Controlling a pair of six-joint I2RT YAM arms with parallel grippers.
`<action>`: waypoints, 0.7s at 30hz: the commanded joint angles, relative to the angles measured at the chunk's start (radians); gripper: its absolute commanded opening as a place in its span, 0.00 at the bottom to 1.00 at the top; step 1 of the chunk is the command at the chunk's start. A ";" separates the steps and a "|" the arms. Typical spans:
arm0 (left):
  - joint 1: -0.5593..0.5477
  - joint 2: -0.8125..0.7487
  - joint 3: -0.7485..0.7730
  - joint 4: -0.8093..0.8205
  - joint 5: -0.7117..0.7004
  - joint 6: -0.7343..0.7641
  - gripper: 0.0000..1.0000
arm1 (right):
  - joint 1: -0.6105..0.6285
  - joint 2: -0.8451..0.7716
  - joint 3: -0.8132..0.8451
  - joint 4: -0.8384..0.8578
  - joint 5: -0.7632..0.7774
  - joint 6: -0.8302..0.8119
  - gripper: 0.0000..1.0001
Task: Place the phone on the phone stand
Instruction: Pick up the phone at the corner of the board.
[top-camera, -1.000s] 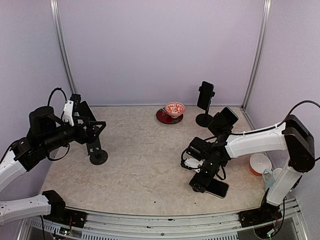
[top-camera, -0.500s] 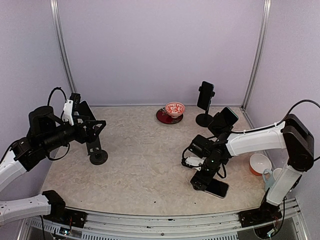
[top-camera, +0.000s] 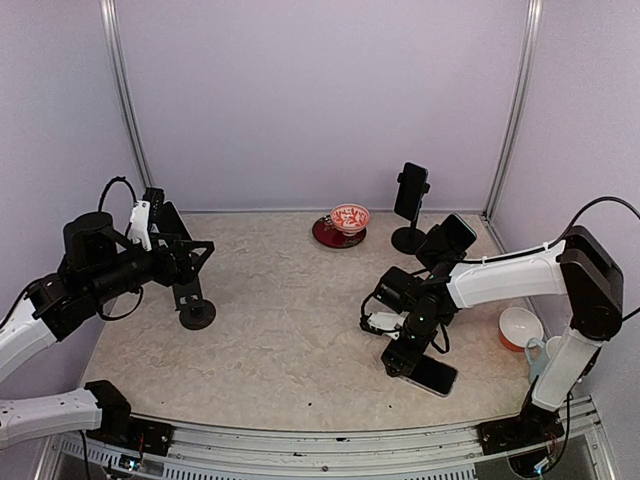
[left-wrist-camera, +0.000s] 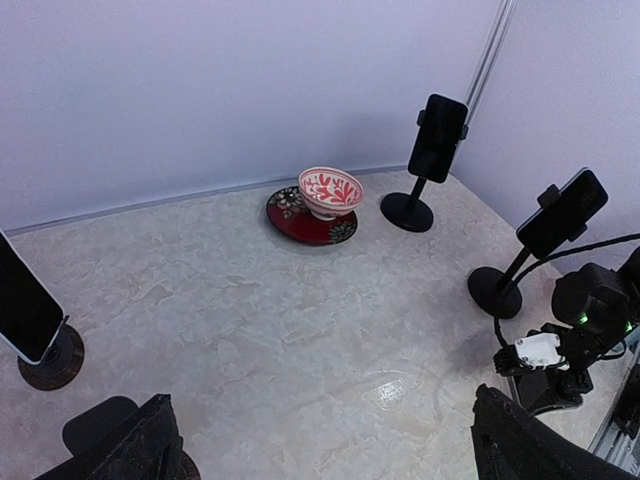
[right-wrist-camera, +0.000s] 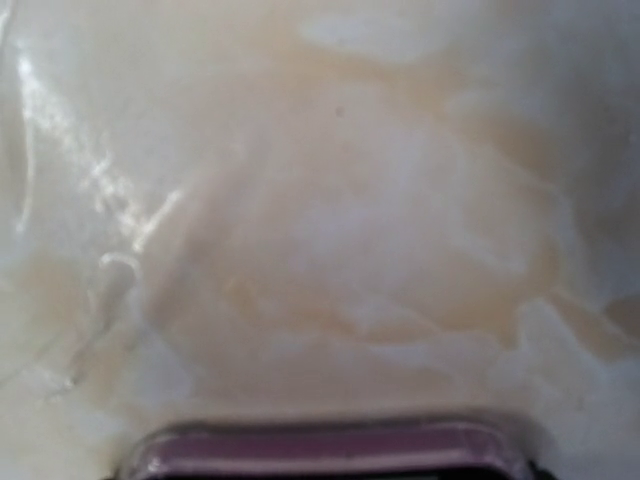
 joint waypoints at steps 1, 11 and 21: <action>-0.005 0.008 -0.007 0.032 0.009 -0.025 0.99 | 0.008 -0.016 0.010 0.083 -0.032 0.007 0.50; -0.039 0.076 0.041 -0.026 0.012 -0.095 0.99 | 0.063 -0.178 0.058 0.136 0.030 0.032 0.51; -0.124 0.084 0.034 -0.035 -0.025 -0.106 0.99 | 0.101 -0.314 0.064 0.191 0.072 0.084 0.51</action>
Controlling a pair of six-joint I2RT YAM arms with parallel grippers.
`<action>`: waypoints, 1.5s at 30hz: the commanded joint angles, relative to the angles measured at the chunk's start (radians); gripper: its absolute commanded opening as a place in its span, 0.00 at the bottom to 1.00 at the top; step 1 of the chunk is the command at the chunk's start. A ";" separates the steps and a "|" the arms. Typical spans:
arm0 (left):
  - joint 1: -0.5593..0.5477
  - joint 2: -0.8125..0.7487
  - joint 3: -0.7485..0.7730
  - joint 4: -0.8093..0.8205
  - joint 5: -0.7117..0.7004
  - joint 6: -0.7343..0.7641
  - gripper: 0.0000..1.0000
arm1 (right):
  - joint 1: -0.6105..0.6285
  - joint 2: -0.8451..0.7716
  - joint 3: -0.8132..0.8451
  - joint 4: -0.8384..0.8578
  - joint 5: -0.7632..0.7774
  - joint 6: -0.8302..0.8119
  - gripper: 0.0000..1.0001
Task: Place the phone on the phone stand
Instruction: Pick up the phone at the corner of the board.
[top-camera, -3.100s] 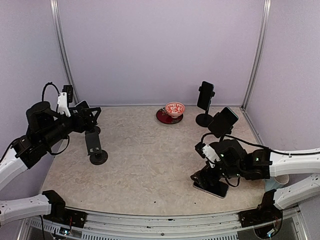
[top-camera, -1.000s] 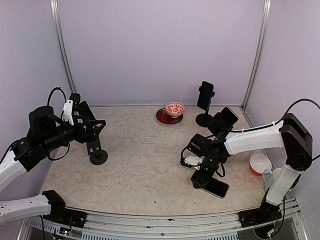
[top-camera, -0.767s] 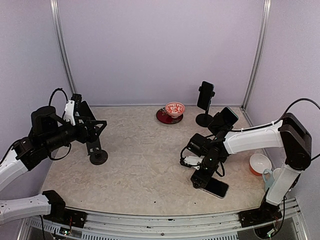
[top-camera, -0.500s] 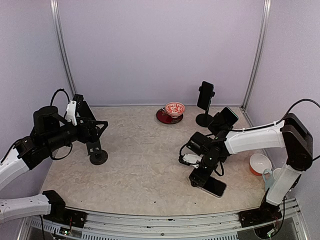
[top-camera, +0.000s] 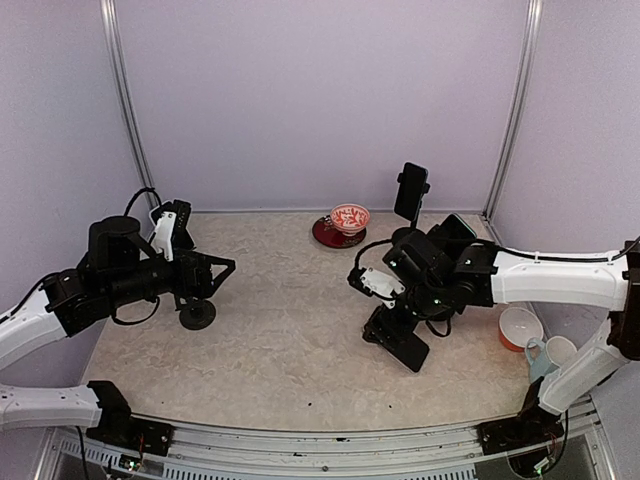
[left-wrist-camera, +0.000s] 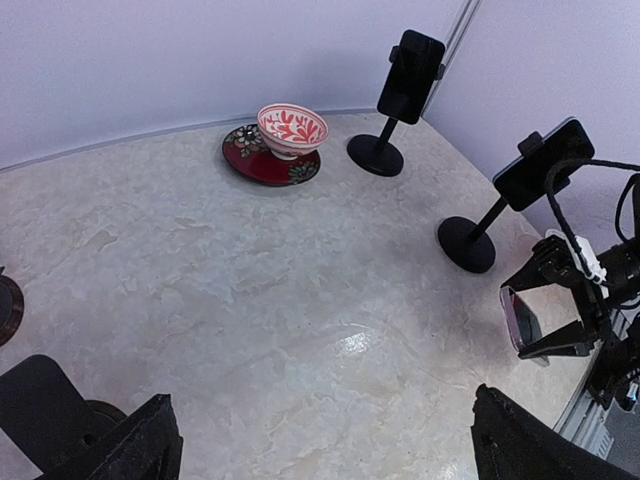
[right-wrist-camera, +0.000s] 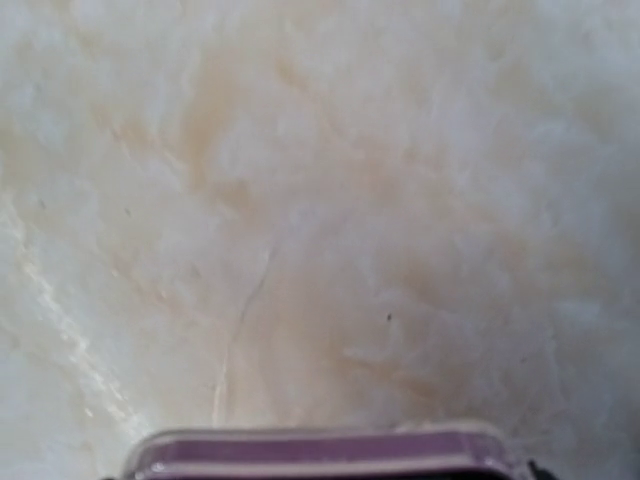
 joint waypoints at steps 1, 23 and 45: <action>-0.011 -0.011 0.026 0.002 -0.003 -0.014 0.99 | 0.016 -0.073 0.022 0.049 0.028 0.040 0.51; -0.007 -0.318 -0.042 0.106 -0.069 -0.152 0.99 | 0.046 -0.120 0.043 0.068 0.061 0.067 0.51; -0.437 0.011 -0.025 0.146 -0.335 -0.057 0.99 | 0.092 -0.084 0.136 0.389 0.060 0.183 0.51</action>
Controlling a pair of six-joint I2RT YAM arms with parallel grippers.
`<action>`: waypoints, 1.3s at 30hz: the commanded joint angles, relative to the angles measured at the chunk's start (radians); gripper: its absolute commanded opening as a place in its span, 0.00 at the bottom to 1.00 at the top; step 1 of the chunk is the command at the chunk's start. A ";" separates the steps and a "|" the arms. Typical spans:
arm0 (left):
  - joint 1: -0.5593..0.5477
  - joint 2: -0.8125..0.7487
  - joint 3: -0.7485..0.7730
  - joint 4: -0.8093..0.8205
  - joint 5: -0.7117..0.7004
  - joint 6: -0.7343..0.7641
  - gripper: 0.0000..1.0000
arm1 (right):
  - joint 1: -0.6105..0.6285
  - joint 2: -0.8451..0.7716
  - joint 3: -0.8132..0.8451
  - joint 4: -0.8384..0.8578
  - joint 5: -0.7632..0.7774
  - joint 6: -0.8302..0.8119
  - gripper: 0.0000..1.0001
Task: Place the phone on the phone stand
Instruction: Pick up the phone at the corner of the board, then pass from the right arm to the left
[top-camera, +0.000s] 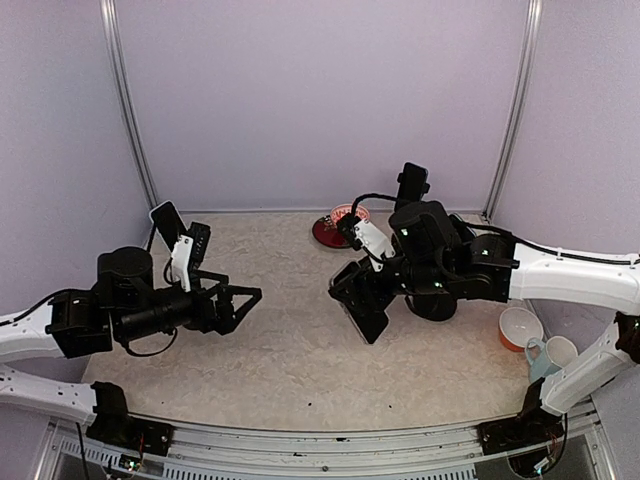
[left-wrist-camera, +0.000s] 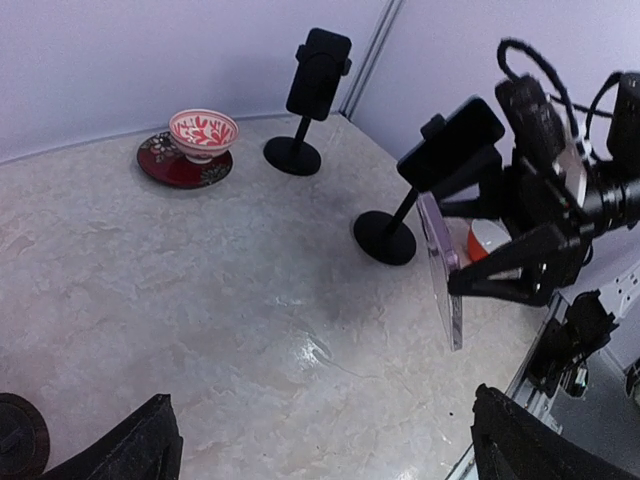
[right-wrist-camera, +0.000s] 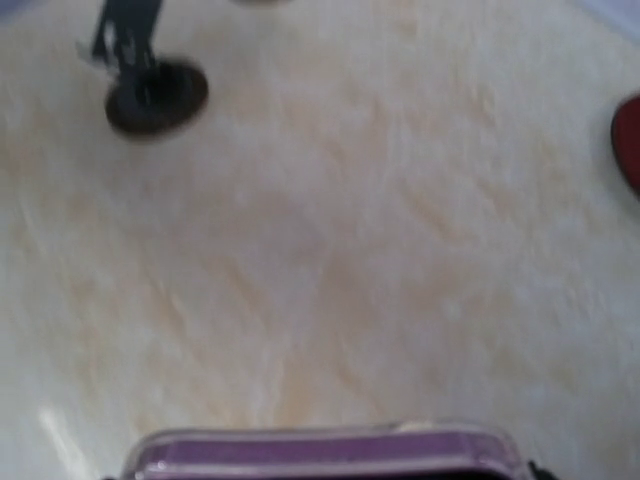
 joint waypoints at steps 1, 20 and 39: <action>-0.088 0.070 0.032 0.061 -0.091 0.059 0.99 | 0.012 -0.023 0.039 0.191 -0.004 0.077 0.51; -0.093 0.316 0.046 0.329 0.102 0.010 0.99 | 0.080 -0.035 0.021 0.391 0.033 0.182 0.50; -0.095 0.440 0.049 0.487 0.075 -0.033 0.97 | 0.113 -0.038 -0.034 0.478 0.049 0.228 0.50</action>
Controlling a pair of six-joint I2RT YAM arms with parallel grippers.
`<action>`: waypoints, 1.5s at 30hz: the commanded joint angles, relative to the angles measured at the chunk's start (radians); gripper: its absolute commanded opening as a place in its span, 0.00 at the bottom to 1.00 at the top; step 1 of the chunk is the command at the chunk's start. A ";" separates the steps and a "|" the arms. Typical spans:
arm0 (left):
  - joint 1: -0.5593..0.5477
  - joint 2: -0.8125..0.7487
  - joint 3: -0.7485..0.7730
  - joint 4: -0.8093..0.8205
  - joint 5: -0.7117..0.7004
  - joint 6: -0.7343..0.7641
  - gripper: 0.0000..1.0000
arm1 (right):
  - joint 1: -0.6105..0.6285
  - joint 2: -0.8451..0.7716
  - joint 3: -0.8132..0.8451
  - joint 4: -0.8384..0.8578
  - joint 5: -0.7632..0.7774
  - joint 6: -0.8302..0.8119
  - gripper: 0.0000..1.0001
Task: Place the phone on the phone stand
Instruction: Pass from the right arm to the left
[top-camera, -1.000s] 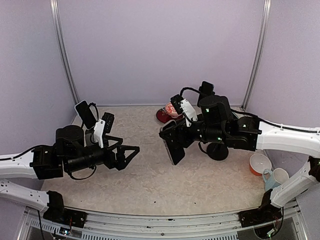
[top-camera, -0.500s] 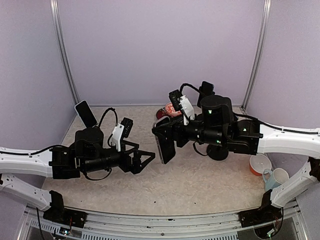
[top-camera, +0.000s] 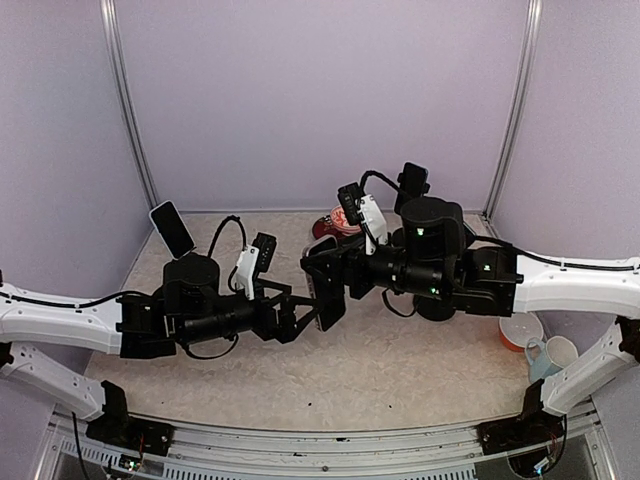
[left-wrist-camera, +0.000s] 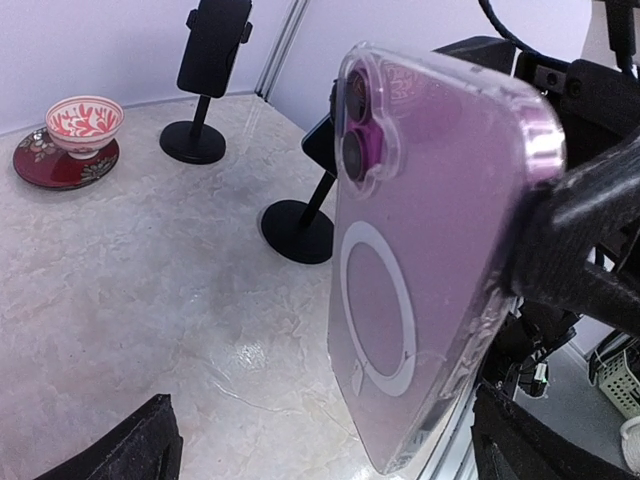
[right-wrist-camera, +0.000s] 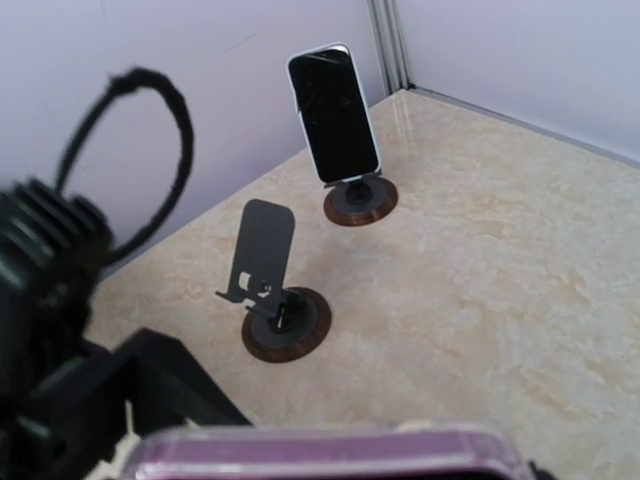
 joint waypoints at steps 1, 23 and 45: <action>-0.005 0.038 0.035 0.064 -0.030 -0.006 0.96 | 0.019 -0.016 -0.007 0.115 0.004 0.029 0.50; -0.006 0.097 0.064 0.085 -0.010 -0.006 0.00 | 0.036 -0.021 -0.050 0.126 -0.010 0.049 0.52; -0.007 -0.011 -0.003 0.106 0.000 0.031 0.00 | 0.033 -0.076 -0.068 0.166 -0.174 -0.031 1.00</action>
